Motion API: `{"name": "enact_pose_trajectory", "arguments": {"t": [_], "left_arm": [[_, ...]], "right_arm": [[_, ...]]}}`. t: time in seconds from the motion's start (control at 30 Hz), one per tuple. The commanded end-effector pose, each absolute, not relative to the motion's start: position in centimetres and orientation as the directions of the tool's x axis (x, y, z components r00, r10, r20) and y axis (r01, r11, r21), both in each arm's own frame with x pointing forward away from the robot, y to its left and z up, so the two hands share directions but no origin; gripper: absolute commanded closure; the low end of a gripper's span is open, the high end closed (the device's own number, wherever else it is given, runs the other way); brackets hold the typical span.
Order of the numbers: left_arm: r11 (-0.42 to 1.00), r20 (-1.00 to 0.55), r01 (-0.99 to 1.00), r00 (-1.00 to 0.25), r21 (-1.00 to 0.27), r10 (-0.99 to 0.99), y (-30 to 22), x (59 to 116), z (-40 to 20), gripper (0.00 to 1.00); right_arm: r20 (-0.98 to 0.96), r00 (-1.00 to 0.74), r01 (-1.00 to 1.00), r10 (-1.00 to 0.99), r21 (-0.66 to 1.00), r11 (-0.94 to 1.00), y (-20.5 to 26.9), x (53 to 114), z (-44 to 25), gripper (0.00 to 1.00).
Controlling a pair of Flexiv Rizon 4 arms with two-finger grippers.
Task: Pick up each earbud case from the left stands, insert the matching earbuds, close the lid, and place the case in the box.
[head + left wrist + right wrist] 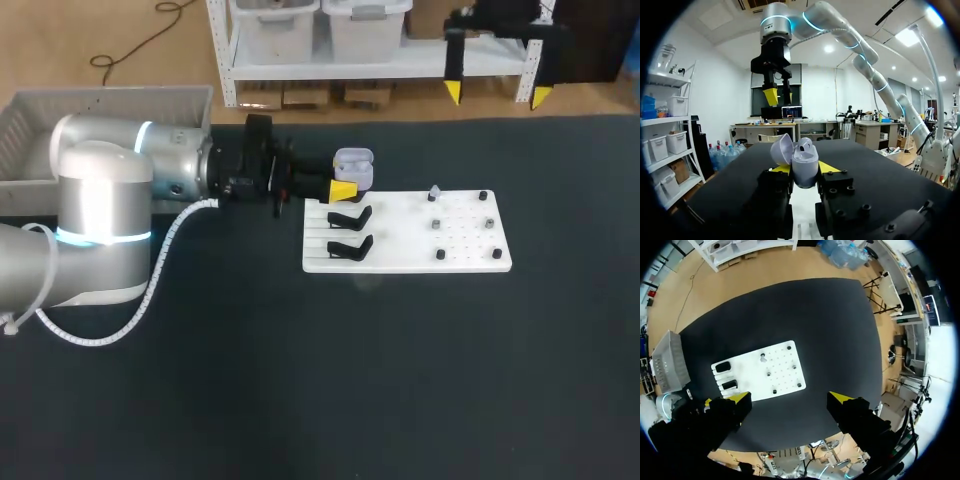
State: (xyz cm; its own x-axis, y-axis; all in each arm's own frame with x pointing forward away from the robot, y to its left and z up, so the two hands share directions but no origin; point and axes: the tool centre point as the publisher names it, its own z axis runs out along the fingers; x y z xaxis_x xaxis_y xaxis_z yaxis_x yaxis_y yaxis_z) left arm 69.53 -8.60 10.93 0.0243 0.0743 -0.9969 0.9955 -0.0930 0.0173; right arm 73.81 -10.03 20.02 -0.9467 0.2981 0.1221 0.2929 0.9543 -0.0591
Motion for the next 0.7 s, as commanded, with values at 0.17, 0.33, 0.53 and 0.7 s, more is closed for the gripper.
{"name": "enact_pose_trajectory", "arguments": {"t": [0.17,0.33,0.53,0.7], "left_arm": [[-0.091,-0.997,0.996,0.026,0.02,0.072,-8.6,69.5,10.8,1.0],[-0.091,-0.997,0.996,0.026,0.02,0.072,-8.6,69.5,10.8,1.0],[-0.091,-0.997,0.996,0.026,0.02,0.072,-8.6,69.5,10.8,1.0],[-0.091,-0.997,0.996,0.026,0.02,0.072,-8.6,69.5,10.8,1.0]], "right_arm": [[0.112,-0.947,0.317,0.3,0.472,0.823,-10.5,73.2,19.9,0.0],[0.112,-0.947,0.317,0.3,0.472,0.823,-10.5,73.2,19.9,0.0],[0.112,-0.947,0.317,0.3,0.472,0.823,-10.5,73.2,19.9,0.0],[0.032,-0.957,0.272,0.289,0.449,0.851,-10.7,74.7,20.2,0.0]]}}
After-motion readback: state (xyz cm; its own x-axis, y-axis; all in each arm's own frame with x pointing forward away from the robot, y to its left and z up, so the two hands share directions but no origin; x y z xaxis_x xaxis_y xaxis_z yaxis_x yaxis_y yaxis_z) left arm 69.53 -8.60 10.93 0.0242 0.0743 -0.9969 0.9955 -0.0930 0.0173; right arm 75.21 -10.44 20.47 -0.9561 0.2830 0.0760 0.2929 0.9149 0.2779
